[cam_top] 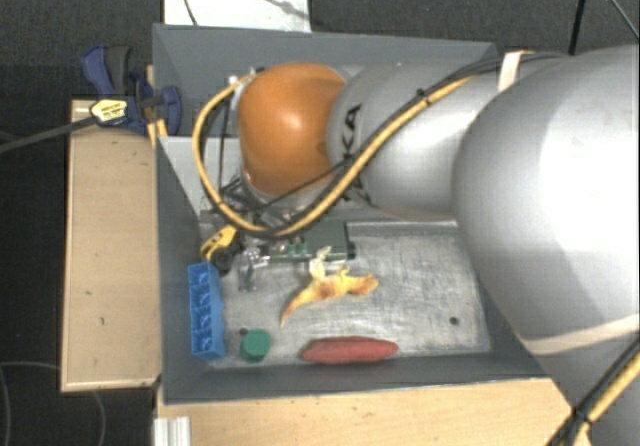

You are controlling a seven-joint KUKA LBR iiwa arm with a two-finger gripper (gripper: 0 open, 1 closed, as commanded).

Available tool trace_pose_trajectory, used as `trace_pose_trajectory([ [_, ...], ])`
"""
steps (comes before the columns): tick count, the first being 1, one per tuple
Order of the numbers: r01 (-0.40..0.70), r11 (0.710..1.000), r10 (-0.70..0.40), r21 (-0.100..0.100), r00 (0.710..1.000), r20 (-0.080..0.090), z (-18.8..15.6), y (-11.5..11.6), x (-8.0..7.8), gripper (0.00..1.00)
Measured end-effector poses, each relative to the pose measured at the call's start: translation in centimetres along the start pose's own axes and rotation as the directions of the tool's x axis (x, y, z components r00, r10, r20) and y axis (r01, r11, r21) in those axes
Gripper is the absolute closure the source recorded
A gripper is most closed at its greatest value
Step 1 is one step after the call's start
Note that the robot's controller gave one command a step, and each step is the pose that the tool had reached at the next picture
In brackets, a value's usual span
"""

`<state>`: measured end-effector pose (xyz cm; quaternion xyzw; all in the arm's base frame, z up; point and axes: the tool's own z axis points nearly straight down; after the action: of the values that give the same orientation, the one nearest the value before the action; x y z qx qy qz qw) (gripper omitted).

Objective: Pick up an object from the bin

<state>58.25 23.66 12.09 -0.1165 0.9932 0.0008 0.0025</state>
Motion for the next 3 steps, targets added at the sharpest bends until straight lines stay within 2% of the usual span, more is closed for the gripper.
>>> trace_pose_trajectory([
  [1, 0.15, 0.989, -0.15, 0.0, 0.989, 0.0, 0.1, 0.3, -0.8, 0.0],
  [2, 0.309, 0.951, -0.309, 0.0, 0.951, 0.001, 0.2, 0.9, -1.1, 0.0],
  [3, 0.554, 0.833, -0.554, 0.003, 0.833, -0.004, 5.0, 1.1, -1.6, 0.0],
])
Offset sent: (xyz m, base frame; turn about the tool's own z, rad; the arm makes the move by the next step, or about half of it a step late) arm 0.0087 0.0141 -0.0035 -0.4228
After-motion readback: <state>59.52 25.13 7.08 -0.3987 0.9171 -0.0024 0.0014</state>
